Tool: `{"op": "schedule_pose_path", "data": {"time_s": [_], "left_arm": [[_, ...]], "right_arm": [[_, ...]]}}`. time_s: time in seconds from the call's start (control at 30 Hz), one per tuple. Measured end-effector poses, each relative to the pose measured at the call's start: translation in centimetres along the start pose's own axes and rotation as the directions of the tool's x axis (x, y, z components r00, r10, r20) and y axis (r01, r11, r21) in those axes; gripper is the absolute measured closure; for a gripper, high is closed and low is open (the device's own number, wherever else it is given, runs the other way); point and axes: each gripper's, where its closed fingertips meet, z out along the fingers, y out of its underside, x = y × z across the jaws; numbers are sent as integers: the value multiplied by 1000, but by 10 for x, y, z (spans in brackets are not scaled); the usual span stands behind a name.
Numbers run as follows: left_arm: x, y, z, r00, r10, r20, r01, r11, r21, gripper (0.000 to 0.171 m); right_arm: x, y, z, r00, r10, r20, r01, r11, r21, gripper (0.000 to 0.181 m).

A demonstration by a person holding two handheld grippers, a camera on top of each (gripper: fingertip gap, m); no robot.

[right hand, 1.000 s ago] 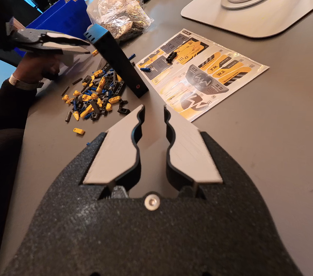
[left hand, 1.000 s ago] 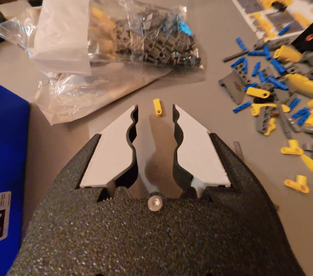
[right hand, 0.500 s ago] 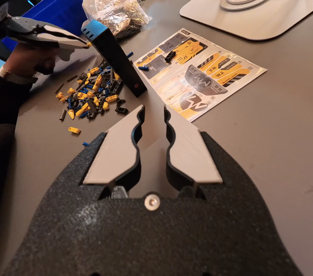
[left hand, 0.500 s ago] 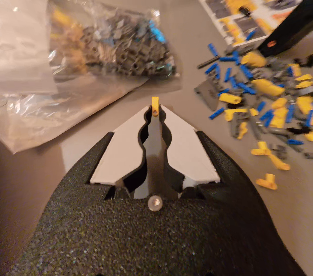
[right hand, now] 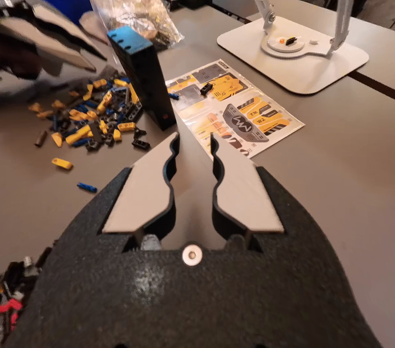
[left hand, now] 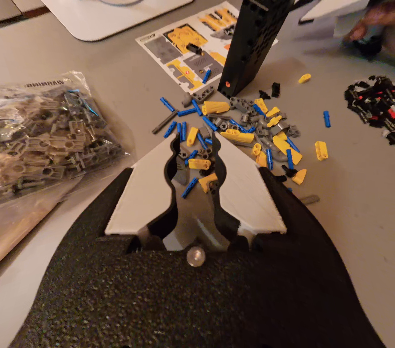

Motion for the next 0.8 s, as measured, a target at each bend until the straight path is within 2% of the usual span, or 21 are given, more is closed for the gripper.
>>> {"op": "schedule_pose_path", "data": {"time_s": [0.07,0.17,0.27,0.33,0.57,0.63,0.67,0.73,0.8], "left_arm": [[1,-8,-2,999,-9,-34,10,999,31,142],[5,-17,-3,995,36,-96,-29,997,68,142],[4,-18,-3,994,58,-95,-49,994,93,142],[5,-21,-7,993,68,-100,-54,990,133,142],[2,-31,-31,993,62,-97,-35,963,266,142],[4,-29,-31,990,58,-125,-23,964,264,142],[5,-25,-29,988,54,-143,-18,970,243,142],[7,-18,-24,985,56,-163,-23,980,200,142],[12,-13,-22,982,85,-170,-55,983,172,143]], "right_arm": [[-1,4,1,997,-75,-34,74,997,-39,141],[-15,2,2,986,-169,-6,168,985,-47,142],[-31,14,2,960,-269,76,277,952,-133,142],[-41,19,2,940,-317,122,333,933,-137,142],[-60,23,-2,930,-293,220,323,939,-115,143],[-60,27,-3,932,-274,235,312,939,-143,143],[-60,29,-4,933,-266,244,308,939,-153,146],[-63,30,-7,923,-261,283,310,939,-147,171],[-62,30,-9,918,-275,285,323,937,-137,177]]}}
